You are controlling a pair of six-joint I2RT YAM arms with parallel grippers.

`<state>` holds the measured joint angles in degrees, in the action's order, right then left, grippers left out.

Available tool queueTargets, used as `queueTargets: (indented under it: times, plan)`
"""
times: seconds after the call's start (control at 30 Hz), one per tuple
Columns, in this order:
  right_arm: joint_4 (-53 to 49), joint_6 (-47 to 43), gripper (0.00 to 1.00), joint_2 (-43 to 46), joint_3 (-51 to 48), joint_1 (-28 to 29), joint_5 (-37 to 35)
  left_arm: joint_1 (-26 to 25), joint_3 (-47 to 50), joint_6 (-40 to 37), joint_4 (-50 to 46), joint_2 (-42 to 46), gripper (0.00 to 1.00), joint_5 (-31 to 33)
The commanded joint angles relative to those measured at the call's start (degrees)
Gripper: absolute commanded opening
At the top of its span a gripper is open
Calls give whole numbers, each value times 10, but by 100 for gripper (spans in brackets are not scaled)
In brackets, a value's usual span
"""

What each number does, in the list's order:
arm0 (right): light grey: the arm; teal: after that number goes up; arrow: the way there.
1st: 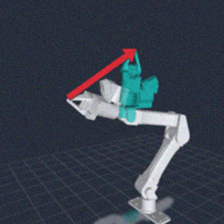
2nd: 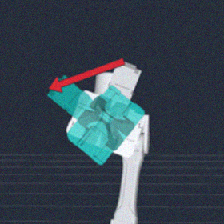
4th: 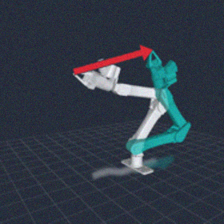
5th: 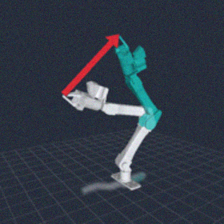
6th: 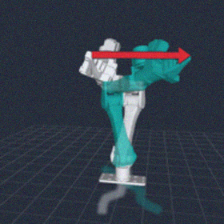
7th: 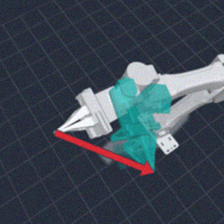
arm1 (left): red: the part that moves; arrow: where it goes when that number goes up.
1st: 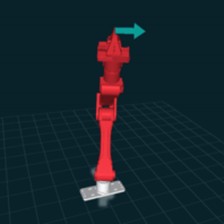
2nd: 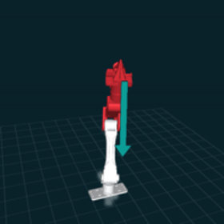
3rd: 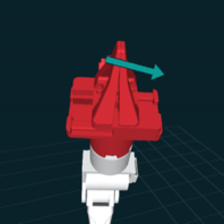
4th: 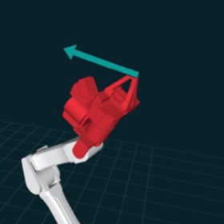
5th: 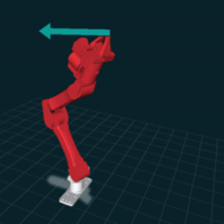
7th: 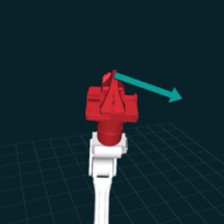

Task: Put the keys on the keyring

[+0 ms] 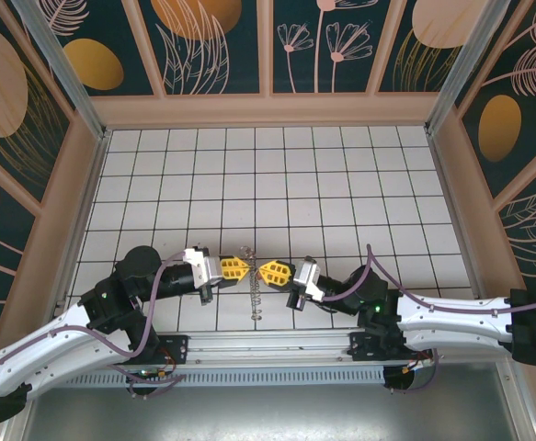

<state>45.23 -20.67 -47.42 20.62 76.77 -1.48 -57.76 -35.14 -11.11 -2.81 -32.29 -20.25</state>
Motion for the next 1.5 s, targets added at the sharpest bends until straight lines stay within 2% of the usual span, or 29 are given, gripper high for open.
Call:
queueTargets:
  times: [0.0,1.47]
  plan:
    - [36,2,0,4,11,3,-9,-2,-4,-6,20,3,0,3]
    - [51,3,0,-9,12,1,-11,-2,-6,-8,16,4,0,4]
